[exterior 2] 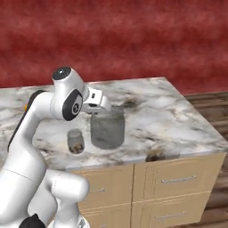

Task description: Pick the jar and jar from the dining table and place them in the open cabinet. Close the cabinet after placing the objects.

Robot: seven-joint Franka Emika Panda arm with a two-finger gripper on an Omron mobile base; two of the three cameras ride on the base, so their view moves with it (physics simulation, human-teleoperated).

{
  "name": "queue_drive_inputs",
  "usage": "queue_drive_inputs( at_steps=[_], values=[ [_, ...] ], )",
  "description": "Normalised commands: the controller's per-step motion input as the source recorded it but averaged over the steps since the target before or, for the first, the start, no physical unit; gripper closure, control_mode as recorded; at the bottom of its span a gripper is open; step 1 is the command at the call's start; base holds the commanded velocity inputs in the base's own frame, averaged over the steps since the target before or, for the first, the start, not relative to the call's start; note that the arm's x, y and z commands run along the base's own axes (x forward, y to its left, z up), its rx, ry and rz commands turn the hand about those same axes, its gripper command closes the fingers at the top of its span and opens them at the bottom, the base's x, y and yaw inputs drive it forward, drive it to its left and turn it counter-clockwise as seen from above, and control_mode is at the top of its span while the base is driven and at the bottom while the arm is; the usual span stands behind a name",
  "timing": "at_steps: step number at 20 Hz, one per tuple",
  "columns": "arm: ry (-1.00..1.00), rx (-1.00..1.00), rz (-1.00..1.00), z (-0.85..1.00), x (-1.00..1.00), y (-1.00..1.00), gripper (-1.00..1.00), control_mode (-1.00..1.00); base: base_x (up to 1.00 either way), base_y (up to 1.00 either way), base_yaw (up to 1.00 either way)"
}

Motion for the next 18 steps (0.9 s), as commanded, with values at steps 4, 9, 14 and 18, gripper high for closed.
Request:
queue_drive_inputs(
  at_steps=[4, 9, 14, 18],
  values=[
    [0.0, 0.0, 0.0, 0.0, 0.0, 0.0, 1.0, 1.0, 0.18, 0.08, -0.95],
    [0.0, 0.0, 0.0, 0.0, 0.0, 0.0, 1.0, 1.0, 0.1, 0.0, -0.97],
    [0.0, 0.0, 0.0, 0.0, 0.0, 0.0, 1.0, 1.0, 0.0, -0.51, -0.89],
    [0.0, 0.0, 0.0, 0.0, 0.0, 0.0, 1.0, 1.0, 0.19, -0.51, -0.84]
  ],
)
